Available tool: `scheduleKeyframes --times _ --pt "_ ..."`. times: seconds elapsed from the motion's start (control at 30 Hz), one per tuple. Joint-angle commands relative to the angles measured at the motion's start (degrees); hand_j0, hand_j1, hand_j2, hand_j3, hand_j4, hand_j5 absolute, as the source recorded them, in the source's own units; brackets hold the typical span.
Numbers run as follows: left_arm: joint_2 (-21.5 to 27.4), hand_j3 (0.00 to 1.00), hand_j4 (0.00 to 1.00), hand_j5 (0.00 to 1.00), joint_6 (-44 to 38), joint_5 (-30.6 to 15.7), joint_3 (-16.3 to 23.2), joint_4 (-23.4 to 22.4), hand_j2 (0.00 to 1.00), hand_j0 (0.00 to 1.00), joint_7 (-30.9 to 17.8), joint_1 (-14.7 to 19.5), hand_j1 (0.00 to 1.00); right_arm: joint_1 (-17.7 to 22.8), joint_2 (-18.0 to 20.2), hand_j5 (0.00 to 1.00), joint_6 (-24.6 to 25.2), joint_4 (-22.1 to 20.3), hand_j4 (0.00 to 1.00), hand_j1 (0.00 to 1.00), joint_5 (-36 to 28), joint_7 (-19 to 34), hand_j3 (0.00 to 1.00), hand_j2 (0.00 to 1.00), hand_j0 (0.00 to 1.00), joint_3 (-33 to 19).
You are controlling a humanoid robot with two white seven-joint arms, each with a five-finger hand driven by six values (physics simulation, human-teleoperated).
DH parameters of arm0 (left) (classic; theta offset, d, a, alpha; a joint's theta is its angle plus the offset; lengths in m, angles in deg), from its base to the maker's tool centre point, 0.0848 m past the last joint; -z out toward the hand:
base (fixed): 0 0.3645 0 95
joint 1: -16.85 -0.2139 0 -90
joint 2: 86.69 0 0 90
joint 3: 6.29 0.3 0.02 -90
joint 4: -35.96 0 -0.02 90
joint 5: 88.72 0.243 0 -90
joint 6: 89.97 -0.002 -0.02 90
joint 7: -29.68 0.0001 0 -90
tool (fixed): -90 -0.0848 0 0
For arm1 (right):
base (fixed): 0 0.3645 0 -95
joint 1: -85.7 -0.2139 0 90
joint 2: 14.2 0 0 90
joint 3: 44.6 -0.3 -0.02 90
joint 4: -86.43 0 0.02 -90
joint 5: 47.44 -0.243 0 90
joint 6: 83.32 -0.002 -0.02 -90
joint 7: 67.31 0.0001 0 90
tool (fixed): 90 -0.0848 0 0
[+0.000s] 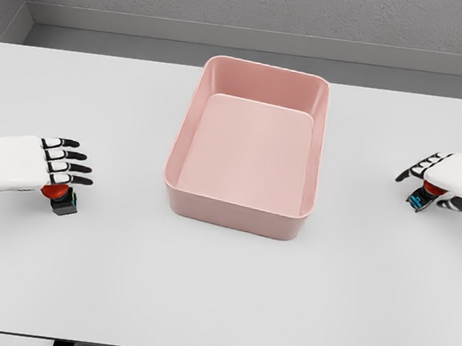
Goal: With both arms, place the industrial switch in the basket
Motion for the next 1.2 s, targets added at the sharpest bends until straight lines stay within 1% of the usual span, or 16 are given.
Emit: scheduleKeyframes --times 0.0,0.07,0.13,0.2,0.3,0.37,0.47,0.67,0.73,0.77,0.87,1.0,1.1,1.17 --pt "0.3 1.0 1.0 1.0 0.0 -0.3 -0.1 0.1 1.0 1.0 0.0 0.0 1.0 0.0 0.1 0.67 0.1 0.0 0.67 0.67 -0.2 0.2 0.67 0.67 0.67 -0.2" --pt "0.3 1.0 1.0 1.0 0.0 -0.3 -0.1 0.1 1.0 1.0 0.0 -0.9 1.0 0.0 0.1 0.64 0.1 0.0 0.64 0.64 -0.1 0.3 0.64 0.64 0.64 -0.2" --pt "0.2 1.0 1.0 1.0 0.0 -0.3 -0.1 0.3 1.0 1.0 0.0 -1.0 1.0 -0.1 0.1 0.57 0.1 0.0 0.57 0.57 -0.2 0.7 0.57 0.57 0.57 -0.4" --pt "0.2 1.0 1.0 1.0 0.0 -0.3 0.6 0.5 1.0 1.0 0.0 -0.9 1.0 -0.1 0.0 0.57 0.1 0.0 0.57 0.57 -0.2 0.7 0.57 0.57 0.57 -0.5" --pt "-0.3 1.0 1.0 1.0 0.0 -0.3 0.6 0.5 1.0 1.0 0.0 -0.9 1.0 -0.2 0.0 0.56 0.1 0.0 0.56 0.56 -0.2 0.7 0.56 0.56 0.56 -0.5" --pt "-0.4 1.0 1.0 1.0 0.0 -0.3 0.6 0.5 1.0 1.0 0.0 -0.9 1.0 -0.3 0.1 0.45 0.1 0.1 0.45 0.45 -0.4 0.7 0.45 0.45 0.45 -0.5" --pt "-0.5 1.0 1.0 1.0 0.0 -0.3 0.7 0.5 1.0 1.0 0.0 -0.9 1.0 -0.4 0.0 0.45 0.1 0.1 0.45 0.45 -0.4 0.7 0.45 0.45 0.45 -0.6" --pt "-2.6 1.0 1.0 1.0 0.0 -0.2 0.8 0.6 1.0 1.0 0.0 -0.9 1.0 -0.4 0.1 0.43 0.1 -0.4 0.43 0.43 -0.9 0.6 0.43 0.43 0.43 -0.6" --pt "-2.8 1.0 1.0 1.0 0.0 -0.2 1.2 0.6 1.0 1.0 0.1 -1.0 1.0 -1.5 0.3 0.43 0.1 -0.5 0.43 0.43 -1.6 0.4 0.43 0.43 0.43 -0.6" --pt "-2.9 1.0 1.0 1.0 0.0 -0.3 2.7 0.6 1.0 1.0 0.2 -1.0 1.0 -2.5 0.4 0.43 0.1 -0.5 0.43 0.43 -3.0 0.5 0.43 0.43 0.43 -0.6" --pt "-2.7 1.0 1.0 1.0 0.0 -0.3 2.7 0.6 1.0 1.0 0.3 -1.0 1.0 -4.7 0.4 0.43 0.1 -1.6 0.43 0.43 -4.5 0.6 0.43 0.43 0.43 -0.5" --pt "-2.2 1.0 1.0 1.0 0.0 -0.4 2.7 0.5 1.0 1.0 0.4 -0.9 1.0 -5.0 0.5 0.44 0.1 -2.4 0.44 0.44 -4.8 0.6 0.44 0.44 0.44 -0.5" --pt "-2.2 0.94 0.94 0.94 0.0 -0.5 2.7 0.4 0.94 0.94 0.5 -0.7 0.94 -5.0 0.7 0.44 0.1 -2.4 0.44 0.44 -6.1 0.6 0.44 0.44 0.44 -0.5" --pt "-2.0 0.92 0.92 0.92 0.0 -0.8 2.7 0.4 0.92 0.92 0.5 -0.5 0.92 -5.2 0.7 0.44 0.1 -2.4 0.44 0.44 -7.0 0.6 0.44 0.44 0.44 -0.5"
